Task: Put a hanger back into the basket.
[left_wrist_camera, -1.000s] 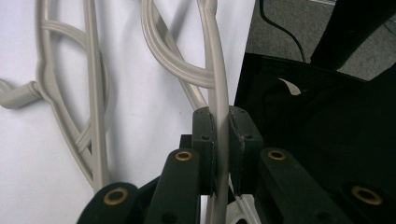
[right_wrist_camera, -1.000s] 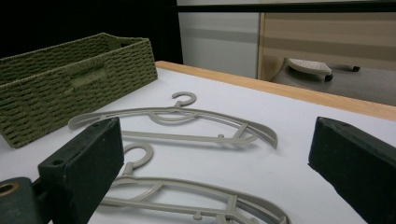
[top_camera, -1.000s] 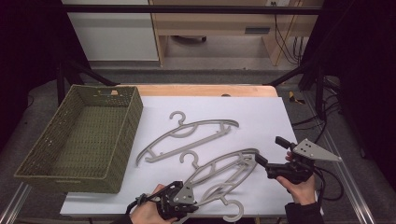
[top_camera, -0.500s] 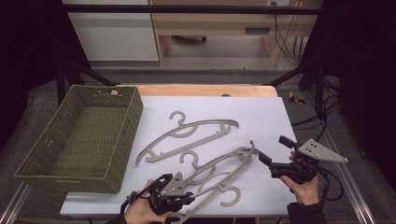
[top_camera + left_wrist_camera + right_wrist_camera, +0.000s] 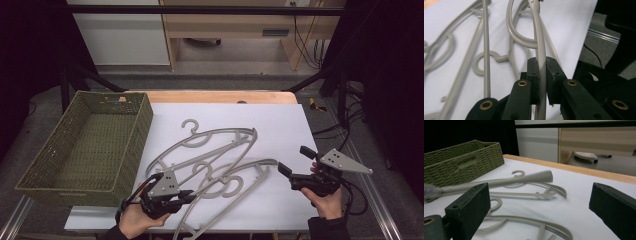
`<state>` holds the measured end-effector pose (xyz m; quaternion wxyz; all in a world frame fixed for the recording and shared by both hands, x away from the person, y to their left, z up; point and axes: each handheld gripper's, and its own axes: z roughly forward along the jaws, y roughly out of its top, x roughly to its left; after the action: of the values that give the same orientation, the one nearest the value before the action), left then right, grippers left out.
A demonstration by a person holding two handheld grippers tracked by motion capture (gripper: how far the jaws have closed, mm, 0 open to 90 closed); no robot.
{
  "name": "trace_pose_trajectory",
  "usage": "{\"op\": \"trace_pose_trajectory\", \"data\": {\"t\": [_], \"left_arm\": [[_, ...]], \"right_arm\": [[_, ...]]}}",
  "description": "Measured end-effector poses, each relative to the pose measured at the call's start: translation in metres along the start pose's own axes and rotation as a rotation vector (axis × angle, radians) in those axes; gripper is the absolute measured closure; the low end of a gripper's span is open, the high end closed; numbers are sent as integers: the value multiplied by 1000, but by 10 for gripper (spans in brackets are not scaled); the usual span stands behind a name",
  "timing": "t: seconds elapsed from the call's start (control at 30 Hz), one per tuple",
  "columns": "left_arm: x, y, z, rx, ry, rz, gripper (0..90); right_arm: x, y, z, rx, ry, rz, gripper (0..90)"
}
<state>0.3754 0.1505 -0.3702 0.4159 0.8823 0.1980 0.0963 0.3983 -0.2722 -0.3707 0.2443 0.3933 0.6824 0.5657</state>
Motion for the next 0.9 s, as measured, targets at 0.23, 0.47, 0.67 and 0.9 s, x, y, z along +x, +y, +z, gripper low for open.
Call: {"op": "trace_pose_trajectory", "data": {"t": [0.23,0.47,0.67,0.9], "left_arm": [[13,1,-18,-47,38,-40,822],[20,7,-39,-98,62,-51,822],[26,15,-56,-130,76,-44,823],[37,26,-72,-137,96,-31,822]], "right_arm": [[-1,-2,2,19,-3,-4,35],[-1,-3,4,21,-5,2,35],[-1,-4,6,29,-6,0,34],[-1,-4,6,29,-8,1,35]]}}
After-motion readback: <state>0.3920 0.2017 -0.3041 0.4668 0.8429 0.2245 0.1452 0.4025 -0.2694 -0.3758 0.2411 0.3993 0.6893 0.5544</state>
